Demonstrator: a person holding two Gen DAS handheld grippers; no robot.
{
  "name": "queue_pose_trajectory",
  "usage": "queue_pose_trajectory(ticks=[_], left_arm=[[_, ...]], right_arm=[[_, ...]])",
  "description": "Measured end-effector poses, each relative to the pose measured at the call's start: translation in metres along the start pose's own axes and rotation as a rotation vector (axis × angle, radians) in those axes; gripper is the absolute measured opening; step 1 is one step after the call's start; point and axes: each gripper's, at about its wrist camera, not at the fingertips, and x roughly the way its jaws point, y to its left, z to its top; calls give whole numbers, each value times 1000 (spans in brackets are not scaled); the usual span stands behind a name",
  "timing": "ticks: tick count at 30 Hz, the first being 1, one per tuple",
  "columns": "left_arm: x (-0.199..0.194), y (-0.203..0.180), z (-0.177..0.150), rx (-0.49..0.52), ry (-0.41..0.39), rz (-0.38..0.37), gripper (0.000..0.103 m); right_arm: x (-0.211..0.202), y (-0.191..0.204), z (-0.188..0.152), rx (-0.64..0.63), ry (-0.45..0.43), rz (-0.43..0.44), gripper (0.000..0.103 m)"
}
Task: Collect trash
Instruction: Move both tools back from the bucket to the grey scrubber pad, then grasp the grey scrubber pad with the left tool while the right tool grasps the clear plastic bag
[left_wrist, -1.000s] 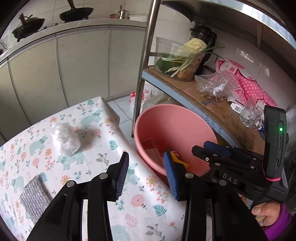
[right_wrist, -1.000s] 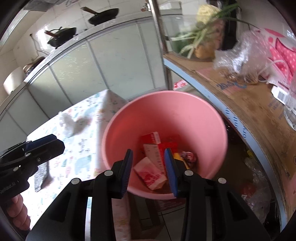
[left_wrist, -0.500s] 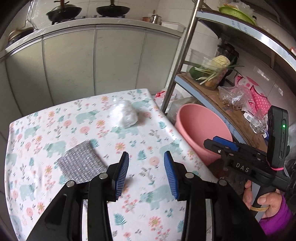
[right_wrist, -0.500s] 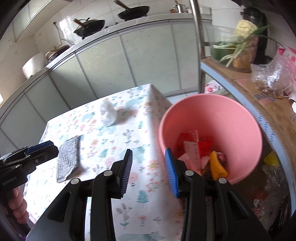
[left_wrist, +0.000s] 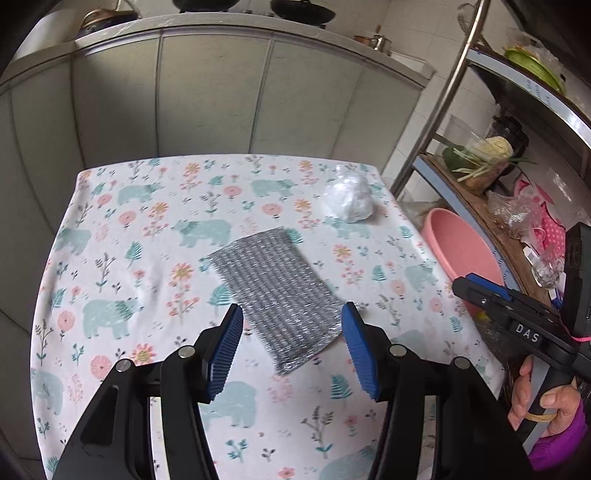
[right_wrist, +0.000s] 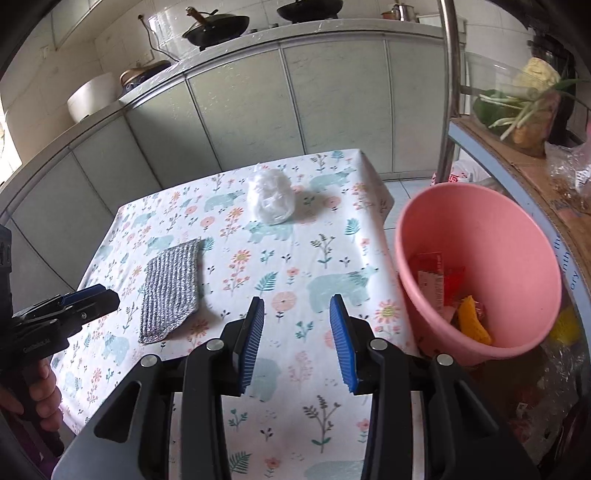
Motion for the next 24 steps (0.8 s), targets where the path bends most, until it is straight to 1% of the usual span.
queue_pose_trajectory(ticks=[6, 8, 11, 15, 19, 20, 21, 22, 23, 24], left_arm=[[9, 20, -3, -39, 22, 35, 55], [15, 23, -3, -52, 31, 35, 55], [27, 21, -1, -60, 53, 33, 55], [45, 14, -1, -38, 77, 54, 54], [57, 14, -1, -55, 95, 76, 53], [58, 14, -1, -60, 88, 84, 50], [58, 13, -1, -57, 82, 89, 44], [59, 13, 0, -51, 85, 97, 42], [60, 12, 0, -43, 78, 113, 36], [61, 12, 0, -37, 76, 126, 25]], right_arm=[[7, 7, -5, -14, 27, 18, 38], [8, 8, -5, -18, 28, 24, 38], [11, 7, -5, -15, 33, 29, 38], [17, 3, -5, -3, 45, 34, 38], [24, -2, -6, 7, 57, 38, 38], [25, -3, -6, 9, 59, 41, 38], [27, -3, -6, 11, 61, 42, 38], [29, -3, -6, 12, 62, 45, 38], [30, -3, -5, 11, 62, 46, 38], [32, -2, -5, 11, 60, 47, 38]])
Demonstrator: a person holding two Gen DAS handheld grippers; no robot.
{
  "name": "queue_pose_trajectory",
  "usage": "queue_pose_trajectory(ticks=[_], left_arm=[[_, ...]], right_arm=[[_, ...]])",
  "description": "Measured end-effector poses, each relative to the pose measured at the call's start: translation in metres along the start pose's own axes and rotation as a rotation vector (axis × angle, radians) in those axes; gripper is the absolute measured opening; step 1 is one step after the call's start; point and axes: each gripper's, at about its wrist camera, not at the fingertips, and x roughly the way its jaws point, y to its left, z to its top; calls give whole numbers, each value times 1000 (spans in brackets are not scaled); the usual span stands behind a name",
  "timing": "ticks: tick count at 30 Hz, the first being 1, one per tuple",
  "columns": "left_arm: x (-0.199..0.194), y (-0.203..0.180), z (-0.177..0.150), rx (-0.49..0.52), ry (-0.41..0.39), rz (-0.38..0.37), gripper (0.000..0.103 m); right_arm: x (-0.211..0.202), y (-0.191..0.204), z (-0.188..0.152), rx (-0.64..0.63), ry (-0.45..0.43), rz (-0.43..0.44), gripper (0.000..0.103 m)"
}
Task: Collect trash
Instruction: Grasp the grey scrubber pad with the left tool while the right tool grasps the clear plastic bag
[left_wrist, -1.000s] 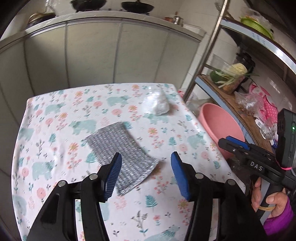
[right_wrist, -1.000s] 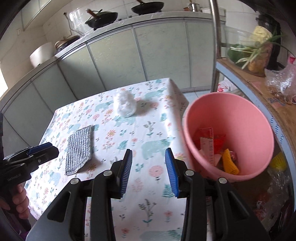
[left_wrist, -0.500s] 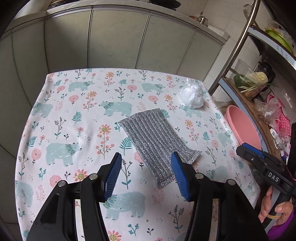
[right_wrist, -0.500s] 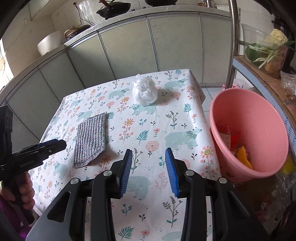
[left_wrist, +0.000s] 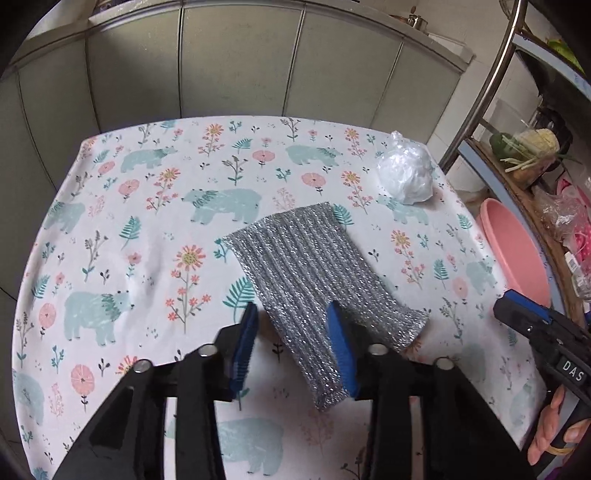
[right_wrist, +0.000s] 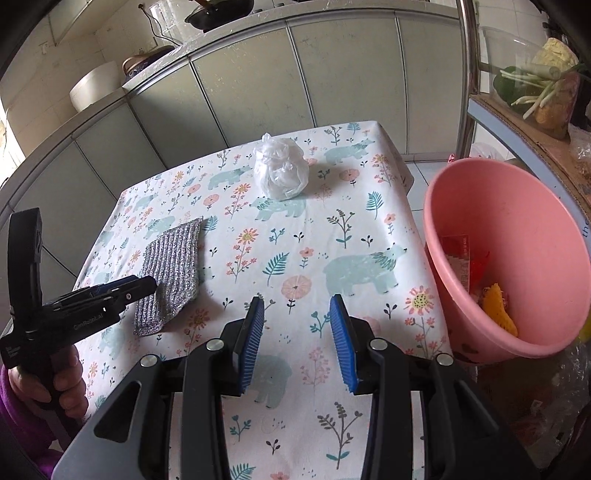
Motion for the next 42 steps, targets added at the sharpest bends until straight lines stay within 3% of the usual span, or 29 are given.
queue_pose_trajectory(ticks=[4, 9, 22, 24, 25, 26, 35, 36, 38, 42], left_arm=[[-3, 1, 0, 10, -24, 11, 3], [-15, 8, 3, -4, -53, -17, 3], [-57, 24, 14, -5, -150, -56, 2], [-59, 25, 16, -8, -156, -63, 2], [-60, 25, 16, -7, -159, -65, 2], [-60, 25, 17, -6, -160, -68, 2], [-52, 31, 16, -28, -146, -77, 2], [-52, 32, 16, -31, -146, -75, 2], [-52, 34, 16, -35, -147, -72, 2], [-56, 33, 16, -37, -157, -69, 2]], right_arm=[[6, 2, 2, -6, 0, 8, 38], [13, 8, 14, -28, -20, 3, 38], [50, 21, 92, -85, -97, -16, 38], [59, 20, 98, -86, -87, -23, 40], [66, 20, 101, -85, -81, -26, 50], [70, 18, 103, -81, -75, -24, 53], [98, 23, 102, -100, -40, -42, 53], [98, 24, 101, -99, -42, -38, 52], [96, 25, 99, -94, -44, -31, 35], [80, 29, 93, -96, -63, -6, 31]])
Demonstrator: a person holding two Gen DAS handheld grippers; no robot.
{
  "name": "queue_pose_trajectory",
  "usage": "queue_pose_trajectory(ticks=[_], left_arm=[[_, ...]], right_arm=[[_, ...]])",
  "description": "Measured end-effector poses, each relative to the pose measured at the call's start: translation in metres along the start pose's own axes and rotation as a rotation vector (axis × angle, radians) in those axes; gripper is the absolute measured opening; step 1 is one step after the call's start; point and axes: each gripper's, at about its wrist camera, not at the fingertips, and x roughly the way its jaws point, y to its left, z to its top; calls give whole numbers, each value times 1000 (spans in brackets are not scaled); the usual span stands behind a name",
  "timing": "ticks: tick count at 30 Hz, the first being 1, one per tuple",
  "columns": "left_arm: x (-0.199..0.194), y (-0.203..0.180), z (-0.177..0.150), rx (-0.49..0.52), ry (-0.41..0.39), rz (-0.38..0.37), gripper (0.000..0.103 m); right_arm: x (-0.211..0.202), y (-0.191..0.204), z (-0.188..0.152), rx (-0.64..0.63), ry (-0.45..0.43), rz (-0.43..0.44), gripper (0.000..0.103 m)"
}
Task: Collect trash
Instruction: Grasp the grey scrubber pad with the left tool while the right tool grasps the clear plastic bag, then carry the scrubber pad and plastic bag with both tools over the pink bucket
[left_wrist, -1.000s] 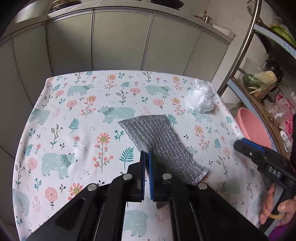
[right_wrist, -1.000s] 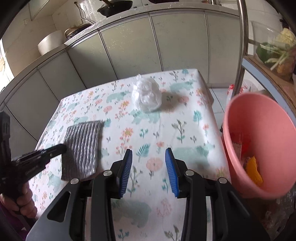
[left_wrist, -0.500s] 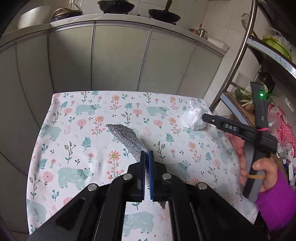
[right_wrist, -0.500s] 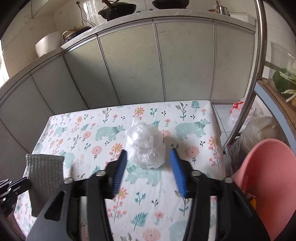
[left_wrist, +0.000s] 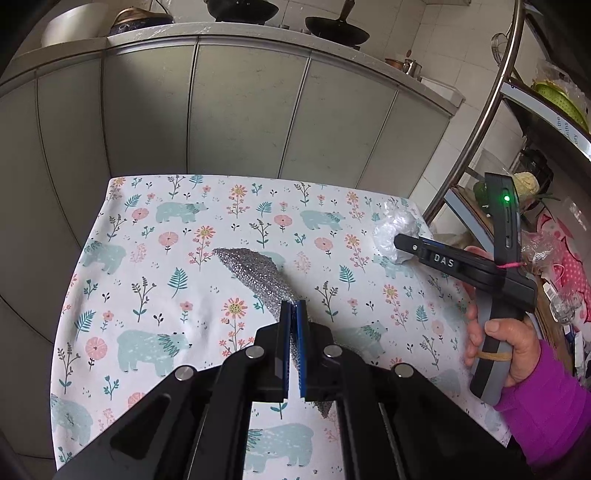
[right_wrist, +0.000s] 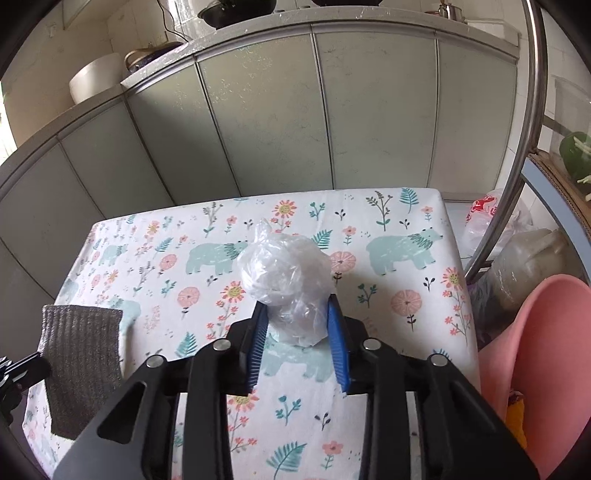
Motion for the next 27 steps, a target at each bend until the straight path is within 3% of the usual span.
queue_pose_trajectory(ticks=[7, 14, 19, 27], left_arm=[[-18, -8, 2, 17, -39, -1, 2], [-39, -26, 10, 59, -92, -14, 2], [-49, -53, 21, 118, -134, -41, 2], [-45, -126, 39, 244, -171, -147, 2]], right_arm=[[-57, 7, -16, 12, -67, 67, 31], [-104, -2, -30, 53, -120, 79, 31], [-136, -23, -34, 83, -183, 11, 31], [-177, -91, -49, 211, -239, -119, 31]])
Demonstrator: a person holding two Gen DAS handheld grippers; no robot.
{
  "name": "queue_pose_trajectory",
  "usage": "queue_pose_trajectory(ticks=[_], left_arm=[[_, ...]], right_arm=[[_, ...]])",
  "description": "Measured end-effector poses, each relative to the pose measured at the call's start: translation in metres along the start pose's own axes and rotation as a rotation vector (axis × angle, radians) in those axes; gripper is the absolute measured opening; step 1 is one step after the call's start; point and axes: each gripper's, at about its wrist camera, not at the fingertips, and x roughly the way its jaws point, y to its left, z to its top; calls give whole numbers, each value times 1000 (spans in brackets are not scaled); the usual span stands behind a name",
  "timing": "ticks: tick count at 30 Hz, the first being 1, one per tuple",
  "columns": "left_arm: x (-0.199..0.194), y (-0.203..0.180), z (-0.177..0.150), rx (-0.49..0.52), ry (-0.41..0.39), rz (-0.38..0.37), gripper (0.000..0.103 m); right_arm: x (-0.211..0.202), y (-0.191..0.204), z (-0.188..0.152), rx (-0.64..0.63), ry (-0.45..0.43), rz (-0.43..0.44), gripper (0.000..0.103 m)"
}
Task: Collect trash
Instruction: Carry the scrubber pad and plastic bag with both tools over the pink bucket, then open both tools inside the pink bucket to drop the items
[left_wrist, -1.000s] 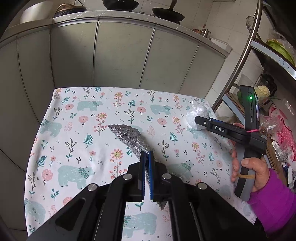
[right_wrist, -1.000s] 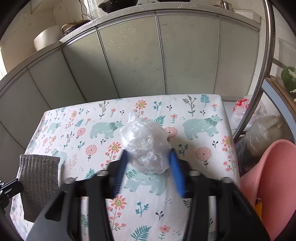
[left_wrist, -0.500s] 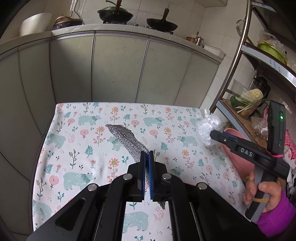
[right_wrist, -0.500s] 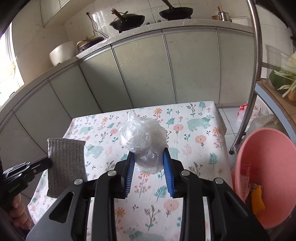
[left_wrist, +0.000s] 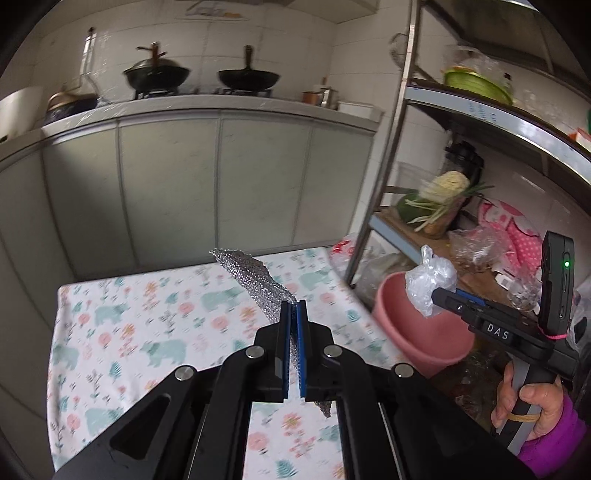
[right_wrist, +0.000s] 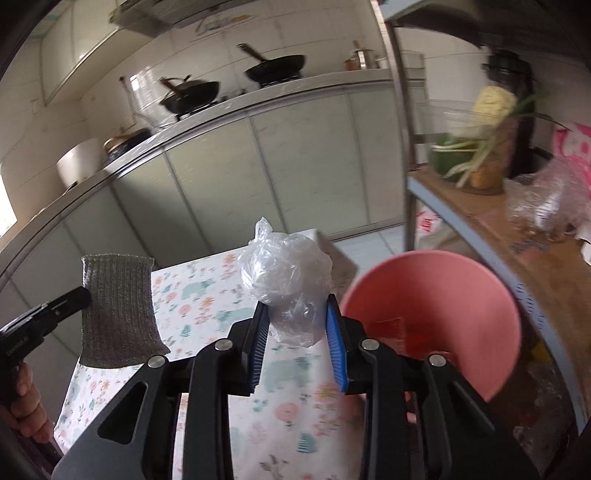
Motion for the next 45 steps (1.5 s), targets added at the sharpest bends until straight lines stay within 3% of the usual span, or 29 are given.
queue_pose_trajectory(ticks=[12, 24, 32, 45], left_arm=[[58, -90, 34, 139, 10, -125, 2], [114, -166, 20, 258, 74, -200, 3], [156, -185, -6, 282, 176, -203, 3], [184, -182, -19, 272, 233, -173, 3]], right_arm=[[-3, -76, -11, 107, -2, -112, 31], [8, -113, -21, 144, 39, -181, 31], [28, -129, -33, 174, 94, -200, 31], [47, -140, -41, 187, 132, -218, 31]])
